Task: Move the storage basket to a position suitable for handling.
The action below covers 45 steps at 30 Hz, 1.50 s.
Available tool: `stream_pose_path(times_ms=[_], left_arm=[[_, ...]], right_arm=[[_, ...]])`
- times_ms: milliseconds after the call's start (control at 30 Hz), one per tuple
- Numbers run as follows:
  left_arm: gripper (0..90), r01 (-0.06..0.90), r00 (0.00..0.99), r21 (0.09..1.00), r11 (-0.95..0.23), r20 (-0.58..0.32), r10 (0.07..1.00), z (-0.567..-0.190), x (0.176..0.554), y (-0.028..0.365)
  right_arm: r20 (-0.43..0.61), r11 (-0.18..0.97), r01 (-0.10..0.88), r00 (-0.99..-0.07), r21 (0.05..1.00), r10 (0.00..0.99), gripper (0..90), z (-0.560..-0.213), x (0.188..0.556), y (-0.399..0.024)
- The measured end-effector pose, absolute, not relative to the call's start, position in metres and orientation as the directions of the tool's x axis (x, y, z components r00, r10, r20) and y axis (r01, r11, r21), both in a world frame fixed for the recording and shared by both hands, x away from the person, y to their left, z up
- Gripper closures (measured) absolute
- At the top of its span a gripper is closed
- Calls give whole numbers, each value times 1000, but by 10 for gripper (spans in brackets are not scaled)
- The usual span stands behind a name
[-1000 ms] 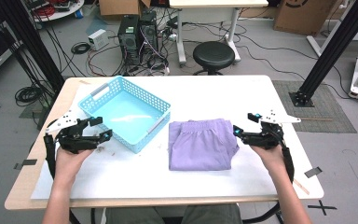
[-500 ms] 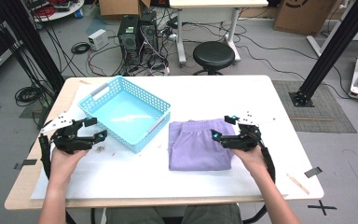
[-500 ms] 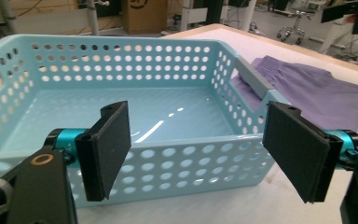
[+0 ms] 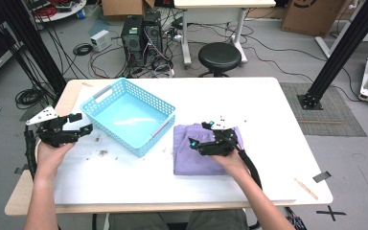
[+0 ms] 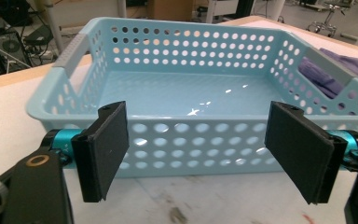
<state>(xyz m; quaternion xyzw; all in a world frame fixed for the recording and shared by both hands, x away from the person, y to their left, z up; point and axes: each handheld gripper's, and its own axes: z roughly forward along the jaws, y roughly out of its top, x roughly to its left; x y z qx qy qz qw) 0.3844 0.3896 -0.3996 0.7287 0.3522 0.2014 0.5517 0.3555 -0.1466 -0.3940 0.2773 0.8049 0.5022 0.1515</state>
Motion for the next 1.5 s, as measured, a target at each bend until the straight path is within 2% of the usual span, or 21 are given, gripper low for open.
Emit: stream_pose_path(times_ms=[167,400,533,667,700,800,967,1067,1233,1367,1500], left_arm=[[212,292,667,946,-137,-99,738,-402,404,399],[212,360,644,923,-132,-144,751,-410,429,414],[206,358,626,930,-85,-172,761,-414,435,418],[179,375,628,921,-107,-168,760,-412,432,414],[181,351,657,928,-122,-152,738,-407,424,407],[181,303,687,941,-150,-107,718,-400,408,393],[181,260,746,949,-177,-81,661,-398,387,363],[181,239,803,954,-183,-88,589,-397,371,326],[181,239,841,952,-190,-105,531,-396,361,288],[181,248,871,934,-256,-100,482,-395,351,247],[192,241,863,924,-298,-63,501,-398,345,230]], right_arm=[[35,377,294,-825,878,563,210,-400,358,-117],[17,440,284,-854,852,520,210,-411,359,-78],[18,466,285,-867,838,498,210,-418,359,-55],[8,479,276,-873,833,488,211,-421,358,-41],[7,480,273,-874,834,486,210,-420,357,-40],[-1,478,266,-874,837,487,210,-417,354,-44],[-7,454,260,-862,852,507,211,-409,350,-65],[-5,429,264,-847,864,531,211,-404,350,-81],[5,394,278,-822,876,569,211,-396,352,-107],[4,383,287,-805,878,594,211,-392,352,-127],[8,369,295,-791,881,611,211,-391,353,-142]])
